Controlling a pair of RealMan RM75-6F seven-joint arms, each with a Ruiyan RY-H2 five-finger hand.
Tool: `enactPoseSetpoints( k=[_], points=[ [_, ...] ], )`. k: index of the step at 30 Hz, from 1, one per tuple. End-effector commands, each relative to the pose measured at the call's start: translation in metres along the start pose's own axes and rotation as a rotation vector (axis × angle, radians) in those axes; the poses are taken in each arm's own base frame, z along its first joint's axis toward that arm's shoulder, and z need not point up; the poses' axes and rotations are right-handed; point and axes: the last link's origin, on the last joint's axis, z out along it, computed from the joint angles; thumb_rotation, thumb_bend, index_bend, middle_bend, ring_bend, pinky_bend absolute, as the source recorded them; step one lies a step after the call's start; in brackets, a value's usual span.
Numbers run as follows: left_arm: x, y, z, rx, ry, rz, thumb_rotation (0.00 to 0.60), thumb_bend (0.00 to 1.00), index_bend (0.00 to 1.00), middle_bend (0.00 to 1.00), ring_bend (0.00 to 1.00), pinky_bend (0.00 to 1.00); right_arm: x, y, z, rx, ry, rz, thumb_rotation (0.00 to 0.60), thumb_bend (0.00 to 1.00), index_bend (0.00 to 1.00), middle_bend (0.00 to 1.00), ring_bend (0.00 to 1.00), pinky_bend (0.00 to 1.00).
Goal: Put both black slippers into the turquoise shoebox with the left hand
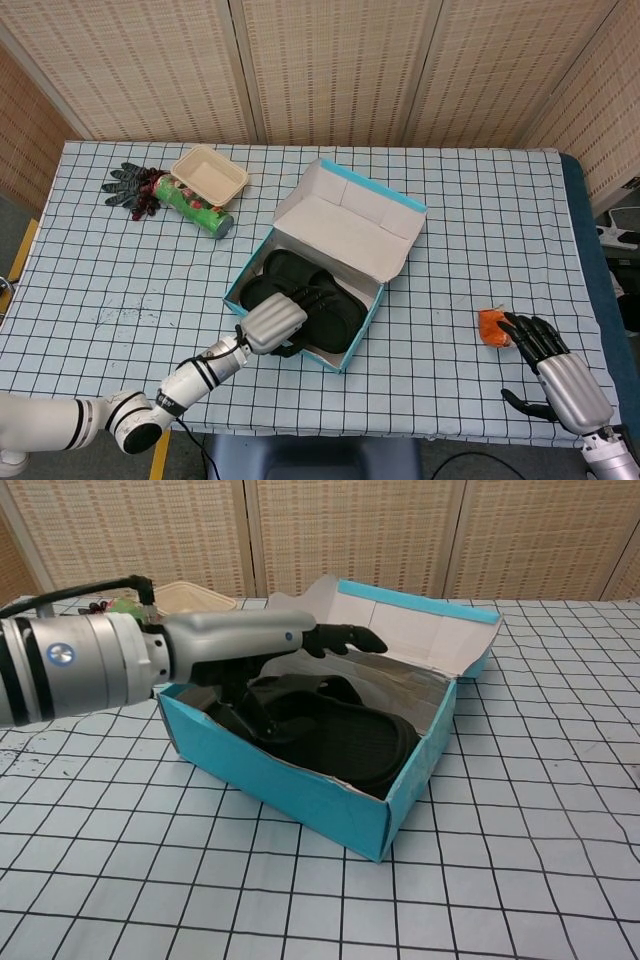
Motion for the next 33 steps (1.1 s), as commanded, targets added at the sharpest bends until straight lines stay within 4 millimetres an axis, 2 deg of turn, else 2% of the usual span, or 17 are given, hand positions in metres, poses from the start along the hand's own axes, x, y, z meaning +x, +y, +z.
enactPoseSetpoints(
  k=[1, 5, 12, 19, 24, 30, 33],
  points=[
    [-0.010, -0.002, 0.010, 0.004, -0.032, 0.022, 0.600, 0.47, 0.00, 0.00, 0.02, 0.08, 0.000, 0.000, 0.000, 0.000, -0.001, 0.001, 0.600, 0.13, 0.00, 0.00, 0.00, 0.00],
    [-0.023, -0.007, 0.015, 0.020, -0.065, 0.052, 0.600, 0.47, 0.00, 0.00, 0.02, 0.07, 0.001, 0.001, 0.000, -0.001, 0.003, 0.004, 0.600, 0.13, 0.00, 0.00, 0.00, 0.00],
    [-0.029, -0.003, 0.025, 0.014, -0.049, 0.050, 0.600, 0.45, 0.00, 0.00, 0.02, 0.07, 0.000, 0.001, 0.001, -0.002, -0.001, 0.003, 0.600, 0.13, 0.00, 0.00, 0.00, 0.00],
    [-0.046, -0.007, 0.029, 0.018, -0.063, 0.040, 0.600, 0.43, 0.00, 0.05, 0.12, 0.07, 0.001, 0.001, 0.002, -0.006, 0.001, 0.004, 0.600, 0.13, 0.00, 0.00, 0.00, 0.00],
    [-0.058, -0.015, 0.036, 0.040, -0.096, 0.039, 0.600, 0.43, 0.00, 0.08, 0.16, 0.07, 0.001, 0.002, 0.002, -0.007, 0.002, 0.003, 0.600, 0.13, 0.00, 0.00, 0.00, 0.00],
    [-0.063, -0.021, 0.039, 0.057, -0.112, 0.044, 0.600, 0.43, 0.00, 0.12, 0.20, 0.07, 0.001, 0.002, 0.002, -0.010, 0.004, 0.003, 0.600, 0.13, 0.00, 0.00, 0.00, 0.00],
    [-0.059, -0.019, 0.040, 0.052, -0.085, 0.039, 0.600, 0.43, 0.00, 0.12, 0.20, 0.07, 0.001, 0.002, 0.002, -0.010, 0.002, 0.002, 0.600, 0.13, 0.00, 0.00, 0.00, 0.00]
  ],
)
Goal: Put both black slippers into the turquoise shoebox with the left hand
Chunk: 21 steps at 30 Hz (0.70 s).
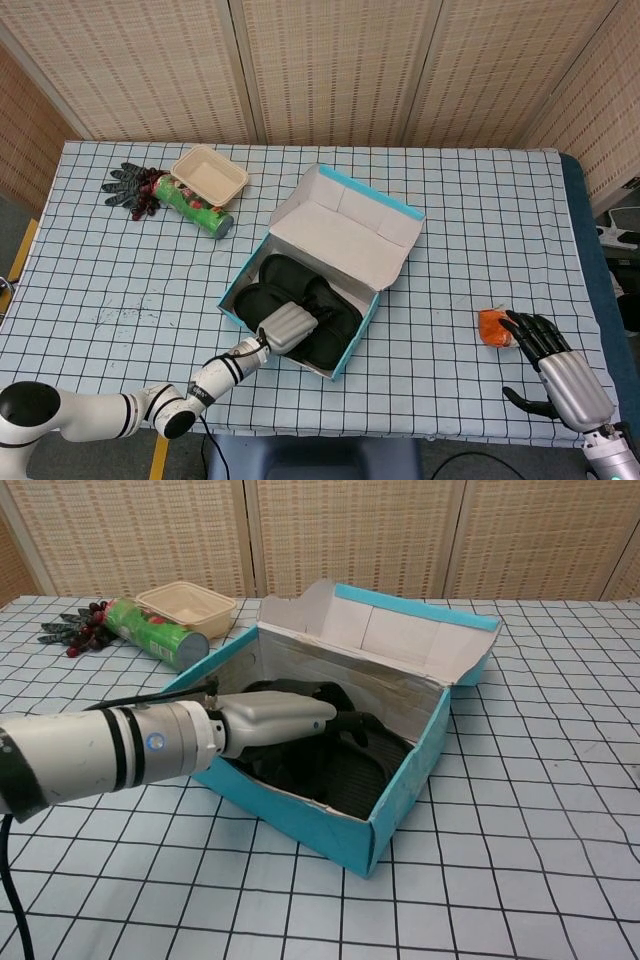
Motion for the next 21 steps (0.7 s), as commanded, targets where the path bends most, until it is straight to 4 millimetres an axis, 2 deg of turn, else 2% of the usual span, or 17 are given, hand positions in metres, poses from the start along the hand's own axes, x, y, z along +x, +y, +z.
enactPoseSetpoints(
  k=[1, 7, 10, 15, 17, 19, 21],
  points=[
    [0.006, 0.002, 0.000, -0.009, 0.038, -0.007, 0.600, 0.43, 0.00, 0.12, 0.19, 0.07, 0.000, 0.000, 0.000, 0.001, 0.000, 0.000, 0.600, 0.13, 0.00, 0.00, 0.00, 0.00],
    [0.029, 0.010, -0.009, -0.045, 0.127, -0.038, 0.600, 0.43, 0.00, 0.09, 0.13, 0.07, 0.000, -0.001, 0.000, 0.004, -0.002, -0.002, 0.600, 0.13, 0.00, 0.00, 0.00, 0.00],
    [0.042, 0.012, -0.013, -0.054, 0.171, -0.054, 0.600, 0.43, 0.00, 0.03, 0.04, 0.07, 0.000, -0.001, -0.001, 0.005, -0.002, -0.003, 0.600, 0.13, 0.00, 0.00, 0.00, 0.00],
    [0.067, 0.008, -0.030, -0.056, 0.265, -0.077, 0.600, 0.43, 0.00, 0.00, 0.00, 0.07, 0.001, -0.002, -0.002, 0.008, 0.003, -0.004, 0.600, 0.13, 0.00, 0.00, 0.00, 0.00],
    [0.077, 0.005, -0.044, -0.052, 0.301, -0.075, 0.600, 0.43, 0.00, 0.00, 0.00, 0.07, 0.000, -0.002, -0.002, 0.010, -0.001, -0.008, 0.600, 0.13, 0.00, 0.00, 0.00, 0.00],
    [0.083, -0.004, -0.068, -0.032, 0.333, -0.064, 0.600, 0.43, 0.00, 0.00, 0.00, 0.07, -0.001, -0.002, -0.002, 0.015, -0.007, -0.011, 0.600, 0.13, 0.00, 0.00, 0.00, 0.00],
    [0.081, -0.017, -0.102, 0.011, 0.354, -0.051, 0.600, 0.43, 0.00, 0.00, 0.00, 0.07, -0.001, -0.002, -0.001, 0.016, -0.008, -0.015, 0.600, 0.13, 0.00, 0.00, 0.00, 0.00]
  ],
)
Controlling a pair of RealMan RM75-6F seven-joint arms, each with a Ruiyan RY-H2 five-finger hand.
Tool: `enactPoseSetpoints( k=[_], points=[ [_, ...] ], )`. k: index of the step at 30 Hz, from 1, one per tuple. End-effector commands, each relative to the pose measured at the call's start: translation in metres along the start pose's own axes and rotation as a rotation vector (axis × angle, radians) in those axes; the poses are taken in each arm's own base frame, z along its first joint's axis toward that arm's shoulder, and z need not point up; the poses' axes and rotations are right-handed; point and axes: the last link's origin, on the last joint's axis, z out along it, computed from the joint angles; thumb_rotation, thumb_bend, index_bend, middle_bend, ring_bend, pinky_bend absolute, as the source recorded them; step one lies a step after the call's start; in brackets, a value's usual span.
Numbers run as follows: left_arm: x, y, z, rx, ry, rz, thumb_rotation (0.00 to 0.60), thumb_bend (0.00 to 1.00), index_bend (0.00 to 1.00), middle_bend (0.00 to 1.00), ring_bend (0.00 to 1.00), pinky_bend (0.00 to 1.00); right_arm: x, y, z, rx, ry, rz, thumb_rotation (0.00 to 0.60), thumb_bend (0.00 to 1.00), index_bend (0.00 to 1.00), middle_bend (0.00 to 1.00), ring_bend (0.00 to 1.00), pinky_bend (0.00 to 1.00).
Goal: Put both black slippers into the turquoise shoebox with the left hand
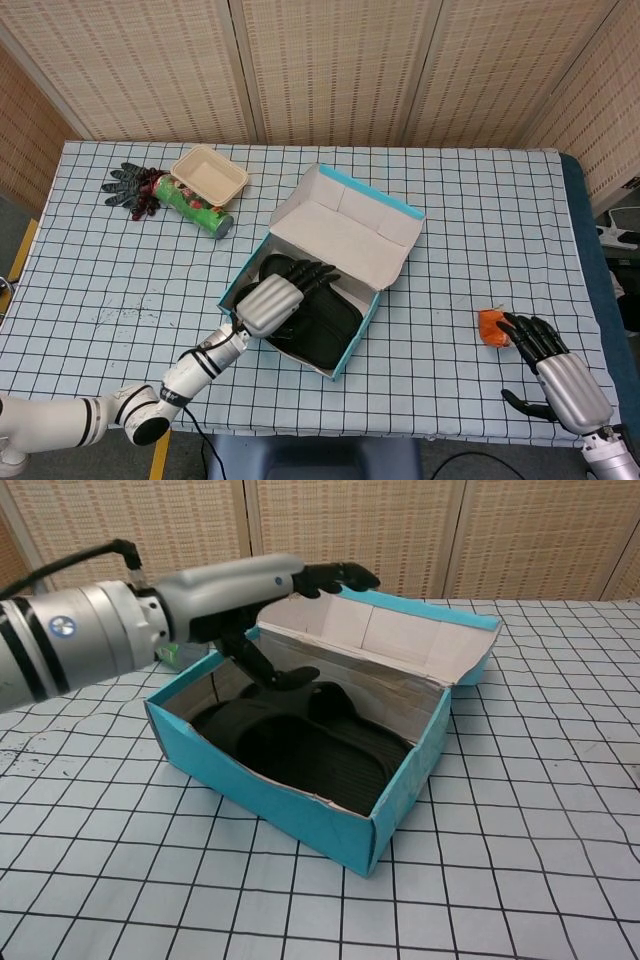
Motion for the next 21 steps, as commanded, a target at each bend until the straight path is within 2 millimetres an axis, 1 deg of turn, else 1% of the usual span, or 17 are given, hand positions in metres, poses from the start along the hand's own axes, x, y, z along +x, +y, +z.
enactPoseSetpoints(
  k=[1, 2, 4, 5, 7, 8, 10, 12, 14, 17, 21],
  points=[
    [0.019, -0.020, -0.062, 0.069, 0.056, 0.032, 0.600, 0.43, 0.00, 0.00, 0.00, 0.07, -0.001, 0.000, 0.001, 0.000, 0.000, -0.005, 0.600, 0.13, 0.00, 0.00, 0.00, 0.00],
    [0.020, -0.030, -0.087, 0.109, 0.062, 0.047, 0.600, 0.43, 0.00, 0.00, 0.00, 0.07, -0.001, 0.000, 0.001, -0.001, 0.001, -0.007, 0.600, 0.13, 0.00, 0.00, 0.00, 0.00],
    [0.018, -0.047, -0.126, 0.186, 0.082, 0.113, 0.600, 0.43, 0.00, 0.00, 0.00, 0.07, -0.002, -0.001, 0.001, -0.001, 0.000, -0.014, 0.600, 0.13, 0.00, 0.00, 0.00, 0.00],
    [0.014, -0.058, -0.154, 0.245, 0.097, 0.163, 0.600, 0.43, 0.00, 0.00, 0.00, 0.07, -0.003, -0.002, 0.001, -0.003, 0.001, -0.020, 0.600, 0.13, 0.00, 0.00, 0.00, 0.00],
    [0.004, -0.070, -0.195, 0.346, 0.112, 0.185, 0.600, 0.43, 0.00, 0.00, 0.00, 0.07, -0.004, -0.002, 0.001, -0.014, 0.006, -0.034, 0.600, 0.13, 0.00, 0.00, 0.00, 0.00],
    [-0.001, -0.076, -0.220, 0.415, 0.121, 0.178, 0.600, 0.43, 0.00, 0.00, 0.00, 0.07, -0.005, -0.002, 0.000, -0.024, 0.013, -0.048, 0.600, 0.13, 0.00, 0.00, 0.00, 0.00],
    [-0.006, -0.086, -0.251, 0.514, 0.157, 0.158, 0.600, 0.43, 0.00, 0.00, 0.00, 0.07, -0.006, -0.002, 0.001, -0.040, 0.025, -0.069, 0.600, 0.13, 0.00, 0.00, 0.00, 0.00],
    [-0.010, -0.096, -0.277, 0.601, 0.199, 0.137, 0.600, 0.43, 0.00, 0.00, 0.00, 0.07, -0.007, 0.000, 0.003, -0.073, 0.044, -0.093, 0.600, 0.13, 0.00, 0.00, 0.00, 0.00],
    [-0.008, -0.104, -0.285, 0.627, 0.178, 0.183, 0.600, 0.43, 0.00, 0.00, 0.00, 0.06, -0.007, 0.002, 0.006, -0.115, 0.068, -0.121, 0.600, 0.13, 0.00, 0.00, 0.00, 0.00],
    [-0.004, -0.110, -0.289, 0.652, 0.212, 0.216, 0.600, 0.43, 0.00, 0.00, 0.00, 0.05, -0.007, 0.005, 0.009, -0.166, 0.096, -0.147, 0.600, 0.13, 0.00, 0.00, 0.00, 0.00],
    [0.000, -0.106, -0.288, 0.635, 0.250, 0.223, 0.600, 0.43, 0.00, 0.00, 0.00, 0.05, -0.008, 0.005, 0.010, -0.181, 0.092, -0.147, 0.600, 0.13, 0.00, 0.00, 0.00, 0.00]
  ],
)
